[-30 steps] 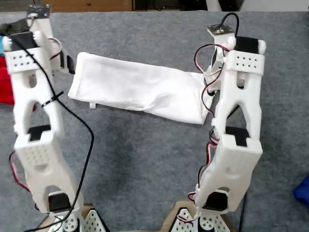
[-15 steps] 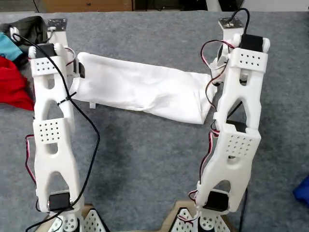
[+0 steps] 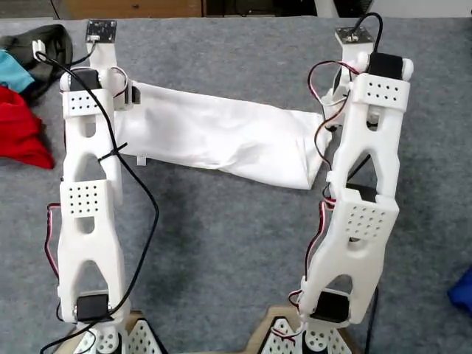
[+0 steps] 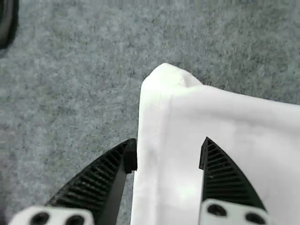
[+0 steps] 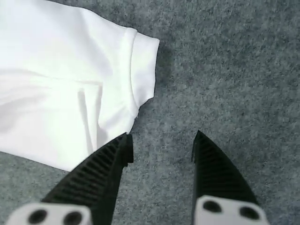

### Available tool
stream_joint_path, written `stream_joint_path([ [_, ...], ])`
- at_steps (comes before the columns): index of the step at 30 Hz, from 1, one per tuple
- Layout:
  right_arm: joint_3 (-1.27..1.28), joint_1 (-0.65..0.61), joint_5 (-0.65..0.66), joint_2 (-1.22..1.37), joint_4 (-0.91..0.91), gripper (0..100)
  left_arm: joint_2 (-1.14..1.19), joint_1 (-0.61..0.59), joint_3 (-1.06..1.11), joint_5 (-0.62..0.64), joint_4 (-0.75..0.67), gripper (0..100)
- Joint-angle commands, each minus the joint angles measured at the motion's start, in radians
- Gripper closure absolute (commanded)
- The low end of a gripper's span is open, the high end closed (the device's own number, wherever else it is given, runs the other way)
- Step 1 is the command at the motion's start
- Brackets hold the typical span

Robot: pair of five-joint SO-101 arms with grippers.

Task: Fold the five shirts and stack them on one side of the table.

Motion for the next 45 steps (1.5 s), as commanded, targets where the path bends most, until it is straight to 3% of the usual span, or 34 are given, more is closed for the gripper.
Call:
stream_joint_path([
  [1,-0.05,0.013,0.0,-0.002,-0.012,77.4,-0.016,-0.025,0.015,-0.006,-0.02,77],
  [19,-0.042,0.01,0.0,-0.002,-0.012,77.4,-0.016,-0.049,0.158,-0.006,-0.075,78],
  [28,-0.042,0.012,0.0,-0.002,-0.012,77.4,-0.022,-0.018,0.15,-0.141,0.04,78],
  [37,-0.042,0.012,0.002,-0.002,-0.012,77.4,-0.027,-0.017,0.15,-0.138,0.25,78],
  [45,-0.042,0.012,0.002,-0.002,-0.012,77.4,-0.027,-0.015,0.15,-0.081,0.264,82],
])
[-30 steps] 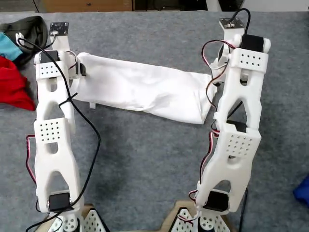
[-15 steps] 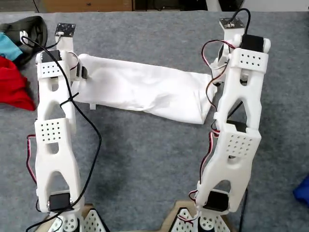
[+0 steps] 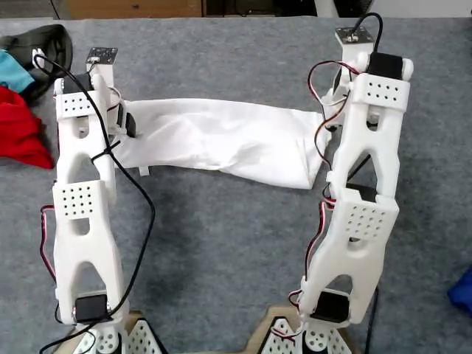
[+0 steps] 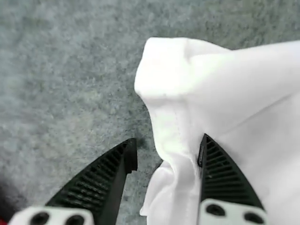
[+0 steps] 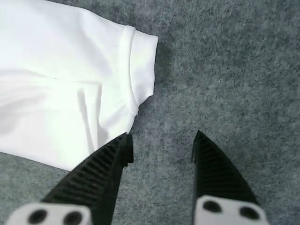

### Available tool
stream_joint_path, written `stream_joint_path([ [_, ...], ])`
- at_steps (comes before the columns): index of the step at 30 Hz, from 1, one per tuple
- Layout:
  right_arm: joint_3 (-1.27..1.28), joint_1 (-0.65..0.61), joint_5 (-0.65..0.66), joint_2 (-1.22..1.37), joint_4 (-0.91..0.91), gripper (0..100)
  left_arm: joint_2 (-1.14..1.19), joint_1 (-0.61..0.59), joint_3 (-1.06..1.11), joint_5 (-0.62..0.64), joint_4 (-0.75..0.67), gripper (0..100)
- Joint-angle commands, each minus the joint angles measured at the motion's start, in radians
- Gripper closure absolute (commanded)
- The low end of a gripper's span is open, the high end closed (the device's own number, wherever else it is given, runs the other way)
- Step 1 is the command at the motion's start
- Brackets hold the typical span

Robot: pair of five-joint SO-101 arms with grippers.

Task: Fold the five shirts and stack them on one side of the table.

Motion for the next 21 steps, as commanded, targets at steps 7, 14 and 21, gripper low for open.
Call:
stream_joint_path([
  [7,-0.042,0.012,0.002,-0.002,-0.012,77.4,-0.013,0.031,0.011,0.009,-0.015,98],
  [14,-0.042,0.012,0.002,-0.002,-0.012,77.4,-0.015,0.011,-0.046,0.101,-0.097,98],
  [21,-0.042,0.012,0.002,-0.002,-0.012,77.4,-0.015,0.014,-0.322,0.166,-0.058,98],
])
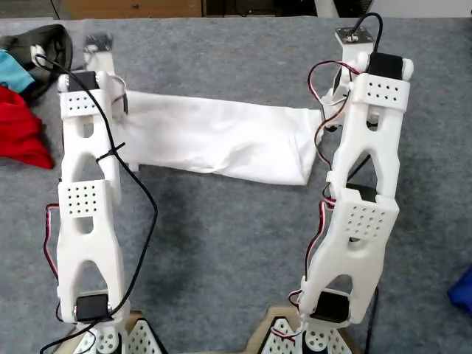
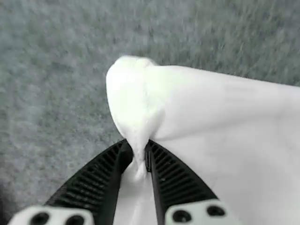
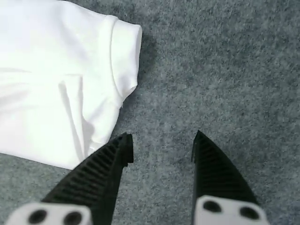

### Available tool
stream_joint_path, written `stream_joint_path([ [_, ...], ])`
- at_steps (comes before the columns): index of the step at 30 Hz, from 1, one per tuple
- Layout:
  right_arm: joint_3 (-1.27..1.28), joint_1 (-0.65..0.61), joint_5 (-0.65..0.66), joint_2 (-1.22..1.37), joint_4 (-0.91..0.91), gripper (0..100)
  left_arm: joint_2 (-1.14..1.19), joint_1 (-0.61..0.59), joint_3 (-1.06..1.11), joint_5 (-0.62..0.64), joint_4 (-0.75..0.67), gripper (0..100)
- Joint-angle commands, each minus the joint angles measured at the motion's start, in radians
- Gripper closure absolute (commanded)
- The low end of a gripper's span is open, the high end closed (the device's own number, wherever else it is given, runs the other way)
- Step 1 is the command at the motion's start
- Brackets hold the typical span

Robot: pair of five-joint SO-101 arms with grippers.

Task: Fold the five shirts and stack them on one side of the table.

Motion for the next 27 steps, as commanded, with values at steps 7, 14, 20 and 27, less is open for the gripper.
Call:
stream_joint_path([
  [7,-0.042,0.012,0.002,-0.002,-0.012,77.4,-0.041,0.123,-0.227,0.018,0.12,98],
  [14,-0.047,0.015,0.003,-0.002,-0.012,77.4,-0.114,0.295,-0.19,0.018,0.114,98],
  [20,-0.051,0.045,0.029,-0.004,-0.012,77.4,-0.139,0.445,-0.192,0.018,0.112,98],
  [27,-0.097,0.09,0.029,-0.004,-0.012,77.4,-0.139,0.552,-0.186,0.02,0.049,98],
])
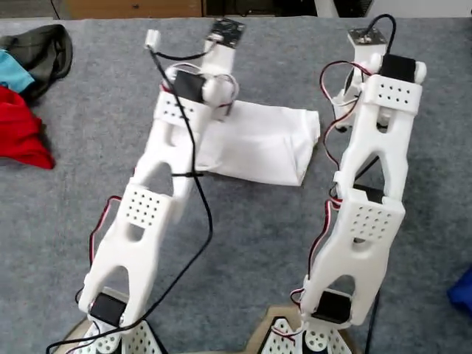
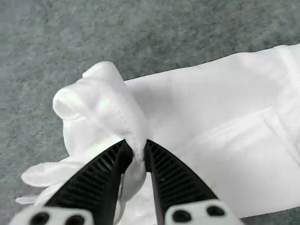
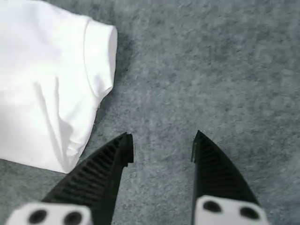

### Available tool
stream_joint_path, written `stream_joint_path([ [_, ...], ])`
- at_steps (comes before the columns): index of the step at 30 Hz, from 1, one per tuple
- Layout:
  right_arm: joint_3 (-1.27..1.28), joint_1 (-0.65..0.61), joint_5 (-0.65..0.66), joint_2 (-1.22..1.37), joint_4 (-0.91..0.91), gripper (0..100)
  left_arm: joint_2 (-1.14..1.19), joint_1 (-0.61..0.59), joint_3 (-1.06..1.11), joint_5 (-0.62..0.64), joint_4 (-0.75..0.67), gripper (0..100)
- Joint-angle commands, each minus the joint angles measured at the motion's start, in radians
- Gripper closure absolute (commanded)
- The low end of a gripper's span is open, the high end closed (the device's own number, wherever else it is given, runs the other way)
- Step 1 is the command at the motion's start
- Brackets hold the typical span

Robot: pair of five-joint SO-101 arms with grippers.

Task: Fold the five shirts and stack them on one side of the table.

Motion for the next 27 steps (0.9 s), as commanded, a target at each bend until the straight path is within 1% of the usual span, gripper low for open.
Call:
stream_joint_path([
  [1,-0.076,0.038,0.009,-0.005,-0.011,77.4,-0.076,0.041,-0.012,0.017,-0.055,98],
  [5,-0.096,0.059,0.009,-0.005,-0.011,77.4,-0.073,0.074,-0.011,0.086,-0.101,98],
  [13,-0.097,0.065,0.009,-0.005,-0.012,77.4,-0.065,0.169,-0.005,0.118,-0.144,98],
  [17,-0.102,0.09,0.009,-0.01,-0.017,77.4,-0.067,0.212,0.068,0.123,-0.198,98],
  [21,-0.157,0.122,0.009,-0.005,-0.011,77.4,-0.07,0.245,0.152,0.163,-0.262,98],
  [27,-0.171,0.165,0.009,-0.01,-0.017,77.4,-0.074,0.284,0.167,0.212,-0.296,98],
])
